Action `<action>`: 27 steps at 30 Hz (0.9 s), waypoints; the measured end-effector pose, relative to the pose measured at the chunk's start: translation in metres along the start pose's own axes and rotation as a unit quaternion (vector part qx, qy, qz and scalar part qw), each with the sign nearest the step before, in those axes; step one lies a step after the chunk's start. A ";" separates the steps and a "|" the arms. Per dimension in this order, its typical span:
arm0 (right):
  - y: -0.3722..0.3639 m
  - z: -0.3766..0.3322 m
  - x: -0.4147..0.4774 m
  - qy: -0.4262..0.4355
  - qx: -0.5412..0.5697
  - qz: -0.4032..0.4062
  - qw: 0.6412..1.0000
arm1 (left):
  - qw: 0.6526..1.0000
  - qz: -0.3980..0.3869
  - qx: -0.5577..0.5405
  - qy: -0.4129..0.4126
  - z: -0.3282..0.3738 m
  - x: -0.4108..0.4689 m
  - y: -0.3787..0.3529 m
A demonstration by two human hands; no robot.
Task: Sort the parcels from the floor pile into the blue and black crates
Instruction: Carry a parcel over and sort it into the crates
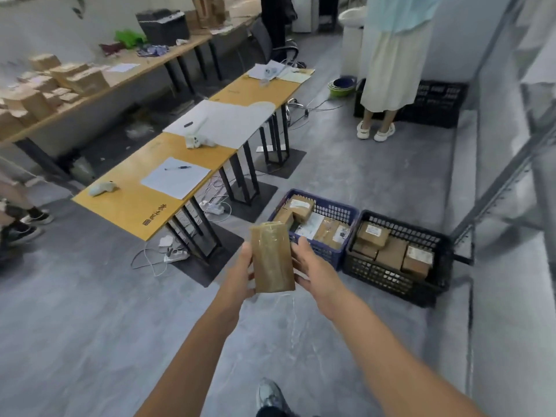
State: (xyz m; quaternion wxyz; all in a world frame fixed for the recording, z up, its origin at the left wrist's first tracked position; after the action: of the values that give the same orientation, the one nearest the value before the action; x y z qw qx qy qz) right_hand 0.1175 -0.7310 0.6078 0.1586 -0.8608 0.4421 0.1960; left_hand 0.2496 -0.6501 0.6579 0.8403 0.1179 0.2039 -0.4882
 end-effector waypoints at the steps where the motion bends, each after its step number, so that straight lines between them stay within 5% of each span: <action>1: 0.010 0.001 0.005 -0.006 0.010 0.008 1.000 | 1.000 -0.009 0.002 0.009 -0.001 0.010 -0.009; 27: 0.174 -0.034 0.203 -0.126 0.120 0.166 0.971 | 0.955 -0.219 0.125 0.155 0.018 0.324 -0.163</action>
State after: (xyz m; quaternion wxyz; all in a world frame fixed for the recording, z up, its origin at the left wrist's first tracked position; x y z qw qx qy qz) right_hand 0.0887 -0.9857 0.5235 0.2803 -0.7187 0.5755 0.2716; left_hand 0.2551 -0.9880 0.5263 0.6492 0.2487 0.2901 -0.6577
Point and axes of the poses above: each hand's wrist, its own x-axis towards the middle knuckle, its own y-axis out of the back of the hand, z = x × y, the point moved 7 cm from there along x, towards the middle knuckle, and after that the axes turned 7 degrees about -x, right-handed, at the moved point
